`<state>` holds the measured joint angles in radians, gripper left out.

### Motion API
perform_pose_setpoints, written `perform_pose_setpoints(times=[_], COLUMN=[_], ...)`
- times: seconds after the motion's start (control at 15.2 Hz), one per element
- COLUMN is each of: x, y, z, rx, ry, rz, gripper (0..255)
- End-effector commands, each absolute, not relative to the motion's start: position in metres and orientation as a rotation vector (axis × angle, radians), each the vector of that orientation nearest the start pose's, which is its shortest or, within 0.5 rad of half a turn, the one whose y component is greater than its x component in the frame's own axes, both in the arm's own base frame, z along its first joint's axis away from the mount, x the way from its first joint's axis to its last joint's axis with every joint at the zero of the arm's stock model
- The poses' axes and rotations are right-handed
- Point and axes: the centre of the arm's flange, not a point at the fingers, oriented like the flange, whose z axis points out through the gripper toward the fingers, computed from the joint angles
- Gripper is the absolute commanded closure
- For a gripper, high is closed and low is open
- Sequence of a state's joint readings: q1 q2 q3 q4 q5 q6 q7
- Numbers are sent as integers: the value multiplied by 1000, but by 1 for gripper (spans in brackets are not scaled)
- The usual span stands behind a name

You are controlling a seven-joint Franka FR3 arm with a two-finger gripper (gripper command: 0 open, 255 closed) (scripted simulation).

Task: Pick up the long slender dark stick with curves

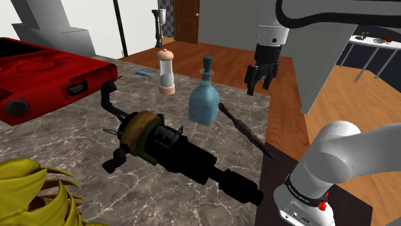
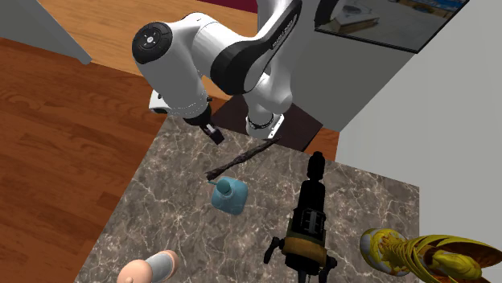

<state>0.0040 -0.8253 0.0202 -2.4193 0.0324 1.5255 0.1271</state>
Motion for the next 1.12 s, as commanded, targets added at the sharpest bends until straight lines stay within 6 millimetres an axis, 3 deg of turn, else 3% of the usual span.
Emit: perform_pose_setpoints(times=[0.0, 0.66, 1.06], x=[290, 237, 236], y=[12, 121, 126], z=[569, 522, 494], rx=[-3123, -3020, -3016], ry=[171, 492, 503], rz=[109, -54, -60], gripper=[0, 0, 0])
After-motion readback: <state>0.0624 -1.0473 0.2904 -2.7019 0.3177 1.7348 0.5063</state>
